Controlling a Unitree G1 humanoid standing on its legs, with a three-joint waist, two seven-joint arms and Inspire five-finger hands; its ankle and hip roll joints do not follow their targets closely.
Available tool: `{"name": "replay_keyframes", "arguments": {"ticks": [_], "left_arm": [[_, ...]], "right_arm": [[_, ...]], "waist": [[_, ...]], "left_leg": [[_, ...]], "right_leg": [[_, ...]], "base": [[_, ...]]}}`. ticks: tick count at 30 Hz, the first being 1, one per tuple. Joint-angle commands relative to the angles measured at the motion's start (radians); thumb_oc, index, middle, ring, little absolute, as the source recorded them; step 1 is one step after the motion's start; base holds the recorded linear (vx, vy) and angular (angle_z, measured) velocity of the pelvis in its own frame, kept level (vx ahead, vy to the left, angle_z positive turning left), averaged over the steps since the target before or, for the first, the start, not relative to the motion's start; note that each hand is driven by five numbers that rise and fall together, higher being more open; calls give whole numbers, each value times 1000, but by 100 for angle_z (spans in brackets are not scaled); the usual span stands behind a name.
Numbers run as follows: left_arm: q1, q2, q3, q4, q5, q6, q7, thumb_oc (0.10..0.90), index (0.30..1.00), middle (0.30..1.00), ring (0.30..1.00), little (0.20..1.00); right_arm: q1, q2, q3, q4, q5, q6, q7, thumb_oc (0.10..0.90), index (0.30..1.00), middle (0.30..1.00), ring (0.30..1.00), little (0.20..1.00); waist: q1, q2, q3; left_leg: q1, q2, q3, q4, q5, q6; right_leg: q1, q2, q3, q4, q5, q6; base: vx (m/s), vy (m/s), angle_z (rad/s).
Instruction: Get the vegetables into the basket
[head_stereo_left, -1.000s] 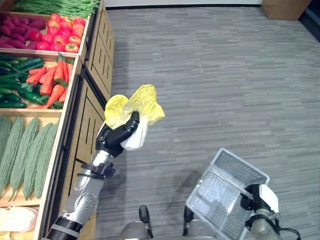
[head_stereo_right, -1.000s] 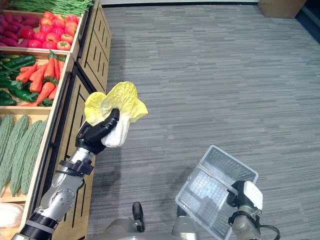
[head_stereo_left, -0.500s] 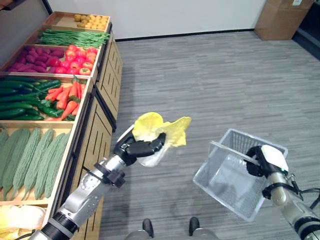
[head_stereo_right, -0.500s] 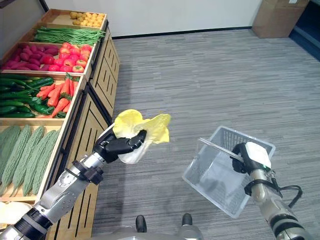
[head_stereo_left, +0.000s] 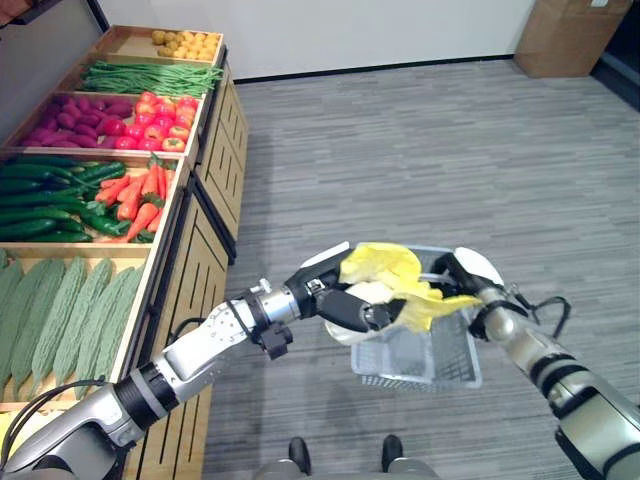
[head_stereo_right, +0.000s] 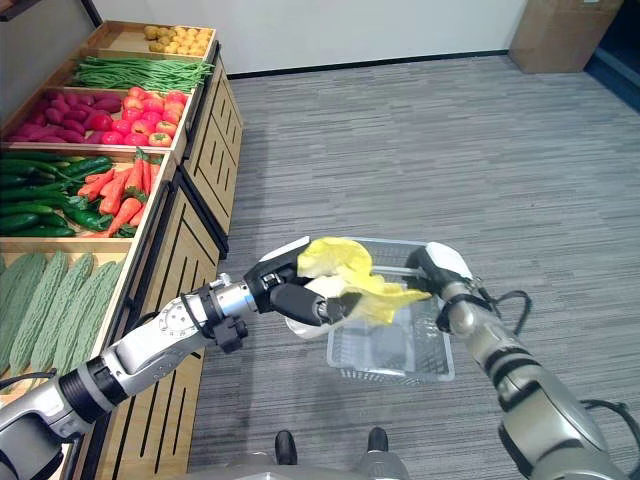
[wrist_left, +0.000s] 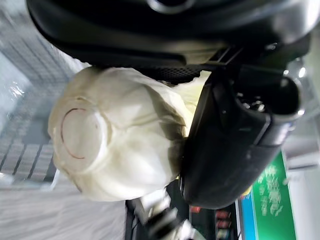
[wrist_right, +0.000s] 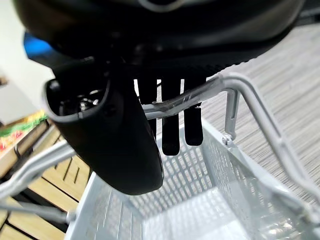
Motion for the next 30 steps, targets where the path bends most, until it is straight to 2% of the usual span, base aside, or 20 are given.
{"name": "replay_keyframes", "arguments": {"ticks": [1,6,10,12,15,17,22,26,30], "left_arm": [[-182,-32,-24,-6,13,-80,-19,400,300,300,300,300],[-216,-77,-77,51,90,-85,-14,400,300,300,300,300],[-166,-126,-50,110,90,-75,1,400,300,300,300,300],[-128,-161,-21,182,133,-82,30,400,300,300,300,300],[-110,-186,-7,246,170,-80,54,400,300,300,300,300],[-88,-226,19,347,225,-83,86,400,300,300,300,300],[-37,-287,79,470,172,-54,107,400,300,300,300,300],[-21,-309,164,634,244,-46,181,400,300,300,300,300],[-26,-318,207,692,298,-50,223,400,300,300,300,300]], "right_arm": [[-318,-28,14,8,115,-50,-66,400,300,300,300,300],[-399,36,37,-24,169,-50,-64,400,300,300,300,300],[-403,85,39,-90,215,-46,-57,400,300,300,300,300],[-402,102,64,-169,220,-40,-41,400,300,300,300,300],[-398,119,70,-191,238,-35,-35,400,300,300,300,300],[-404,136,90,-239,251,-30,-22,400,300,300,300,300],[-402,151,108,-306,288,-18,1,400,300,300,300,300],[-382,133,151,-451,334,-15,53,400,300,300,300,300],[-365,115,173,-514,357,-6,82,400,300,300,300,300]], "waist": [[29,-23,-2],[23,-22,2],[14,-28,0],[3,-35,-2],[-2,-38,-4],[-13,-44,-8],[-26,-49,-8],[-43,-56,-12],[-48,-59,-12]], "left_leg": [[5,55,-13,1,-9,-96],[1,51,-12,1,-13,-93],[4,52,-5,1,-16,-91],[8,53,1,1,-20,-91],[11,54,5,1,-22,-91],[17,56,13,1,-26,-91],[24,60,23,1,-26,-92],[36,67,35,1,-27,-96],[38,70,39,1,-26,-99]], "right_leg": [[24,-62,-1,2,-5,106],[15,-65,11,2,-1,104],[12,-61,21,2,-2,102],[10,-60,28,2,-3,99],[10,-60,32,2,-4,97],[10,-57,40,2,-5,95],[10,-52,51,2,-5,90],[16,-44,60,2,-8,85],[16,-42,62,2,-9,84]], "base": [[0,0,0],[0,0,0],[7,9,-3],[18,21,-7],[3,2,-1],[30,1,-5],[13,-1,-10],[23,-19,-6],[4,-10,-3]]}}
